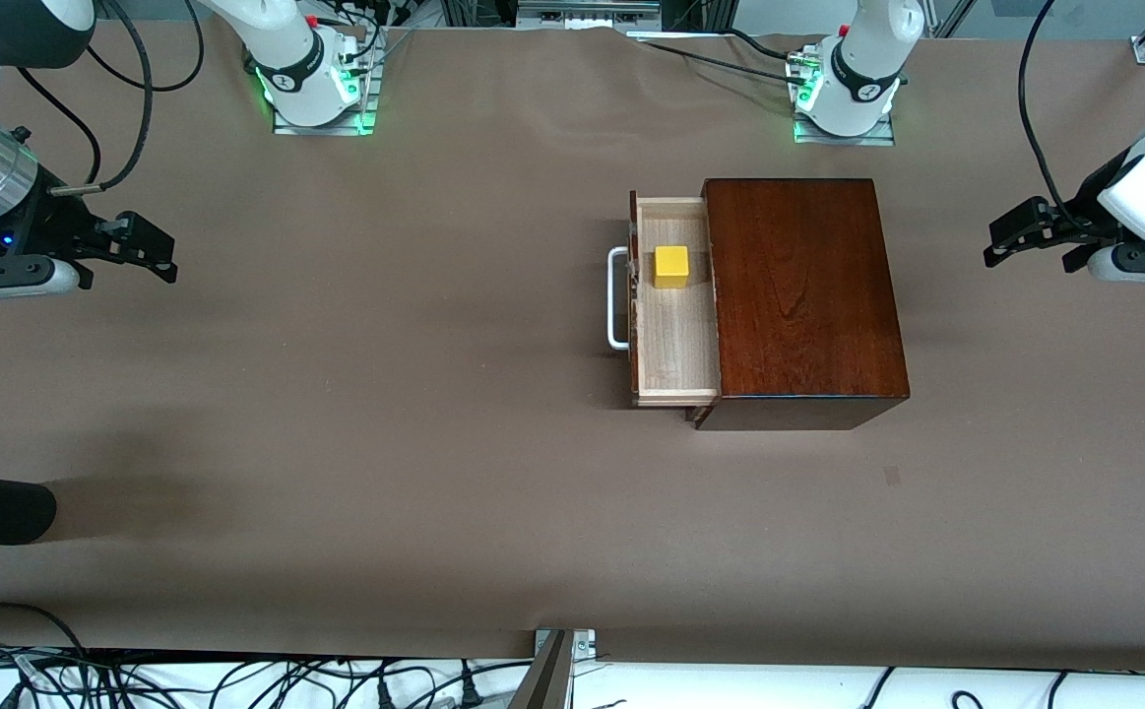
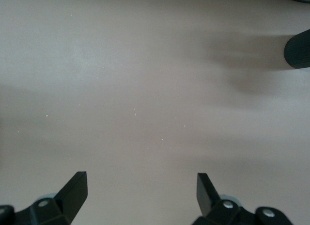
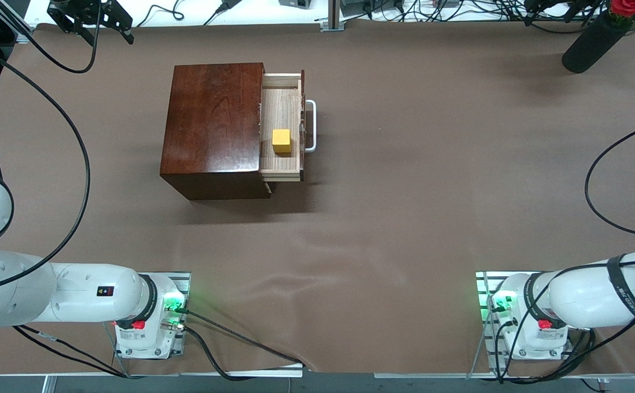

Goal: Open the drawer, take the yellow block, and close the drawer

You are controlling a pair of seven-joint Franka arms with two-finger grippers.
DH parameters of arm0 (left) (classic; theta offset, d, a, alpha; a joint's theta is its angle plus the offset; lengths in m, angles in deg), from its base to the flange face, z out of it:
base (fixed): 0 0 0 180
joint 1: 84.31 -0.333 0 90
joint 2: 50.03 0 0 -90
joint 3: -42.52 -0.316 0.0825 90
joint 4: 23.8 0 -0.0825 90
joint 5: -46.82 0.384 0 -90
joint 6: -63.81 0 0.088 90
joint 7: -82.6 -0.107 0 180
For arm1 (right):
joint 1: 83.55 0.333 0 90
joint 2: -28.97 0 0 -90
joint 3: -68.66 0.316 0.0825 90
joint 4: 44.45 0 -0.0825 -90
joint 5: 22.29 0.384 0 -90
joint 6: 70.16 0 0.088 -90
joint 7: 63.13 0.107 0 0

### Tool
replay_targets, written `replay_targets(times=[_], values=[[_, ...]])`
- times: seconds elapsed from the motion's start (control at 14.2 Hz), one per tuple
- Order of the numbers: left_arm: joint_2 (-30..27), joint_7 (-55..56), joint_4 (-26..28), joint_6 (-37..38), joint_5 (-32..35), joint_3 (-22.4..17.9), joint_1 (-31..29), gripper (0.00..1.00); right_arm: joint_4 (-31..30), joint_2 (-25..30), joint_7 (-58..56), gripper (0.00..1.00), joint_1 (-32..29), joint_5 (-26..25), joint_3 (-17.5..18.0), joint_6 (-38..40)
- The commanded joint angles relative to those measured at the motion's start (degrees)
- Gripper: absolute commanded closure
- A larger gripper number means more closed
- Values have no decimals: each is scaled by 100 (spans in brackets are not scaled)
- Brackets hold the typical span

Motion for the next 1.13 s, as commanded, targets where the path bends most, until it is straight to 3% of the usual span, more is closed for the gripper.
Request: replay_targets(times=[0.0,0.35,0.49,0.57,0.85,0.99,1.06], values=[[122,90,-155,-16,27,28,56,0,51,-3,-37,0,10,68,-11,-2],[140,72,-559,63,27,10,-14,0,42,-160,-46,0,53,121,33,24],[175,63,-638,46,36,27,47,0,42,-302,-72,0,369,156,208,207],[184,63,-647,54,27,36,56,0,60,-250,-229,0,405,156,531,252],[578,11,-700,-312,36,28,47,0,60,-380,-635,0,449,121,2375,8],[1007,11,-813,-718,1,36,73,0,77,-713,-644,0,702,104,2974,-439],[1219,2,-953,-736,1,36,100,0,234,-1002,-661,0,974,104,3090,-685]])
